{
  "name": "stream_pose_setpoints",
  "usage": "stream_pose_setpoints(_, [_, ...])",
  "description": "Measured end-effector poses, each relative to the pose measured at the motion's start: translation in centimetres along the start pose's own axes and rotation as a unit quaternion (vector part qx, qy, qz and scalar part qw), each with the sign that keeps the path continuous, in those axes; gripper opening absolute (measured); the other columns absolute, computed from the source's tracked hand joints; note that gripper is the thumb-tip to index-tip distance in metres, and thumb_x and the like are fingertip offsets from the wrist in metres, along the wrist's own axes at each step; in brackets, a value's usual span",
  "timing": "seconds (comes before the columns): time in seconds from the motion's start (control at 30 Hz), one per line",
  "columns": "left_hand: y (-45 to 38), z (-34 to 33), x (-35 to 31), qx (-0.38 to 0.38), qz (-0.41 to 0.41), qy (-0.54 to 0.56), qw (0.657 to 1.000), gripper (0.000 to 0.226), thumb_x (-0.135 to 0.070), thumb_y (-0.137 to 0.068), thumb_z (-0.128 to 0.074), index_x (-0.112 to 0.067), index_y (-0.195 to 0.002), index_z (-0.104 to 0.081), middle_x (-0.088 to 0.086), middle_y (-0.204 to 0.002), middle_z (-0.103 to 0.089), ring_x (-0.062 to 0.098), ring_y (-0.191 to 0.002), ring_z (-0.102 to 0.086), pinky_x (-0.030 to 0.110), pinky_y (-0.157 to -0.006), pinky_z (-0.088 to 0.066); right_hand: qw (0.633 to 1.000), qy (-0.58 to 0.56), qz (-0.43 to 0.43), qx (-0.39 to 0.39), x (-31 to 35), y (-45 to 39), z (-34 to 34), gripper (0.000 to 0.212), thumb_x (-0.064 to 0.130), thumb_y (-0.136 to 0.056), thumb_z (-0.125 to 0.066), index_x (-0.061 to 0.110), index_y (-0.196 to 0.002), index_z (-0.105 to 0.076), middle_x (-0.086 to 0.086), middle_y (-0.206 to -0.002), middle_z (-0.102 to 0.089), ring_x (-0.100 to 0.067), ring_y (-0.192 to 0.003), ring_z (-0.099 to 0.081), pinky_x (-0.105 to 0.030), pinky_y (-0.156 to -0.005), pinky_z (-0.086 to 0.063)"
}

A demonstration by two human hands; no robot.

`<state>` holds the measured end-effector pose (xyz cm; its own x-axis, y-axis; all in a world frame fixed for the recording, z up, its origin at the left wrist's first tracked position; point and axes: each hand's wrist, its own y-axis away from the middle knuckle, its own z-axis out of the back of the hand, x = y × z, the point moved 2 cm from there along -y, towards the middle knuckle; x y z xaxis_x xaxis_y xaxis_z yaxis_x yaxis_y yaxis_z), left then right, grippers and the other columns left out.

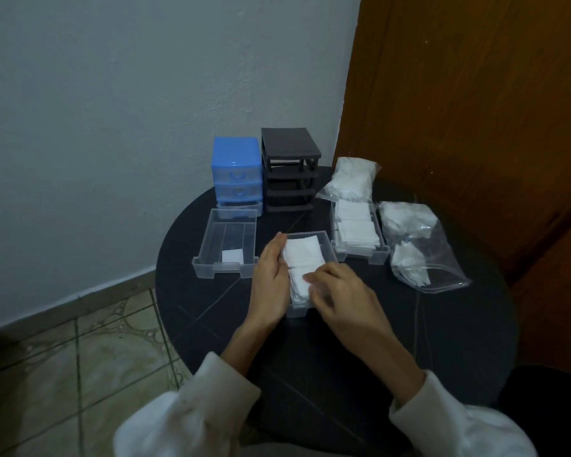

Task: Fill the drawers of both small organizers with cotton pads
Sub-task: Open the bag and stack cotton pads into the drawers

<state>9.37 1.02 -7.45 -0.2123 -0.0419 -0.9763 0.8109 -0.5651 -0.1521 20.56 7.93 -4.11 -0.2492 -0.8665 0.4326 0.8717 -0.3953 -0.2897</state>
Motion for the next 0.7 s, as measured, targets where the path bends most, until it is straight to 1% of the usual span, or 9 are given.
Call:
stream_pose_setpoints(0.1, [0.0, -0.1, -0.1, -0.001, 0.0, -0.001, 1.0, 0.041, -0.007, -0.101, -0.034, -0.016, -0.14, -0.039, 0.0, -0.147, -0.037, 0.01, -0.133, -0.037, 0.029, -0.112, -0.031, 1.0, -0.004, -0.002, 0.012, -0.2, 0.0, -0.3, 0.029, 0.021, -0.096, -0.046, 0.016, -0.12, -0.061, 0.004, -0.111, -0.053, -0.008, -0.104, -0.048, -0.025, -0.081, -0.042])
stream_pose_setpoints(0.27, [0.1, 0.0, -0.1, 0.001, -0.02, -0.023, 1.0, 0.041, -0.002, -0.099, -0.034, -0.015, -0.138, -0.042, -0.002, -0.147, -0.037, 0.004, -0.131, -0.035, 0.019, -0.11, -0.027, 1.0, -0.025, 0.003, 0.016, -0.8, -0.2, -0.3, 0.028, 0.022, -0.096, -0.047, 0.017, -0.119, -0.062, 0.005, -0.114, -0.057, -0.009, -0.107, -0.051, -0.028, -0.086, -0.043])
stream_pose_setpoints(0.33, [0.1, 0.1, -0.1, -0.001, -0.037, -0.036, 0.999, 0.042, 0.002, -0.098, -0.034, -0.016, -0.134, -0.046, -0.002, -0.147, -0.038, 0.004, -0.132, -0.034, 0.021, -0.112, -0.027, 0.998, -0.058, 0.002, -0.009, -1.1, 0.0, 0.0, 0.025, 0.018, -0.095, -0.05, 0.016, -0.115, -0.064, 0.005, -0.112, -0.061, -0.009, -0.104, -0.055, -0.026, -0.087, -0.045])
stream_pose_setpoints(0.43, [0.1, 0.1, -0.4, -0.008, -0.054, -0.052, 0.997, 0.041, 0.003, -0.096, -0.036, -0.017, -0.129, -0.051, -0.002, -0.146, -0.039, 0.009, -0.135, -0.034, 0.029, -0.114, -0.027, 0.993, -0.098, -0.004, -0.065, -1.7, 0.5, 0.9, 0.019, 0.015, -0.093, -0.053, 0.016, -0.106, -0.067, 0.011, -0.1, -0.061, 0.0, -0.088, -0.054, -0.016, -0.076, -0.043])
stream_pose_setpoints(0.53, [0.3, 0.2, -1.3, -0.011, -0.08, -0.076, 0.994, 0.04, 0.001, -0.096, -0.038, -0.02, -0.128, -0.052, -0.002, -0.147, -0.037, 0.01, -0.137, -0.031, 0.034, -0.115, -0.026, 0.991, -0.096, -0.021, -0.091, -2.9, 1.0, 2.2, 0.016, 0.012, -0.091, -0.055, 0.018, -0.1, -0.067, 0.013, -0.096, -0.061, 0.001, -0.087, -0.055, -0.012, -0.075, -0.045])
stream_pose_setpoints(0.57, [0.4, 0.0, -1.7, -0.007, -0.094, -0.085, 0.992, 0.041, 0.0, -0.096, -0.038, -0.021, -0.127, -0.052, -0.004, -0.147, -0.037, 0.008, -0.137, -0.03, 0.033, -0.115, -0.025, 0.99, -0.092, -0.032, -0.101, -3.6, 1.3, 2.6, 0.017, 0.01, -0.09, -0.055, 0.019, -0.099, -0.066, 0.013, -0.096, -0.061, 0.003, -0.087, -0.055, -0.01, -0.076, -0.045])
stream_pose_setpoints(0.6, [0.5, -0.3, -2.2, -0.001, -0.109, -0.093, 0.99, 0.041, 0.001, -0.095, -0.039, -0.023, -0.126, -0.053, -0.006, -0.146, -0.038, 0.005, -0.135, -0.031, 0.028, -0.114, -0.025, 0.989, -0.086, -0.043, -0.113, -4.3, 1.6, 3.1, 0.017, 0.008, -0.089, -0.056, 0.019, -0.098, -0.066, 0.012, -0.096, -0.06, 0.004, -0.087, -0.054, -0.007, -0.076, -0.043])
stream_pose_setpoints(0.63, [0.7, -0.8, -2.8, 0.009, -0.125, -0.1, 0.987, 0.042, 0.002, -0.094, -0.04, -0.024, -0.124, -0.053, -0.009, -0.143, -0.04, 0.001, -0.132, -0.032, 0.021, -0.112, -0.024, 0.987, -0.079, -0.055, -0.125, -5.0, 2.0, 3.6, 0.019, 0.006, -0.088, -0.057, 0.019, -0.098, -0.066, 0.011, -0.096, -0.06, 0.006, -0.086, -0.053, -0.003, -0.076, -0.04])
stream_pose_setpoints(0.7, [1.0, -2.3, -4.0, 0.033, -0.158, -0.103, 0.982, 0.042, 0.005, -0.092, -0.041, -0.022, -0.12, -0.056, -0.012, -0.135, -0.045, -0.006, -0.124, -0.035, 0.003, -0.103, -0.023, 0.984, -0.065, -0.077, -0.147, -6.5, 2.8, 4.4, 0.02, 0.004, -0.087, -0.059, 0.019, -0.098, -0.065, 0.008, -0.095, -0.061, 0.005, -0.085, -0.052, 0.002, -0.076, -0.036])
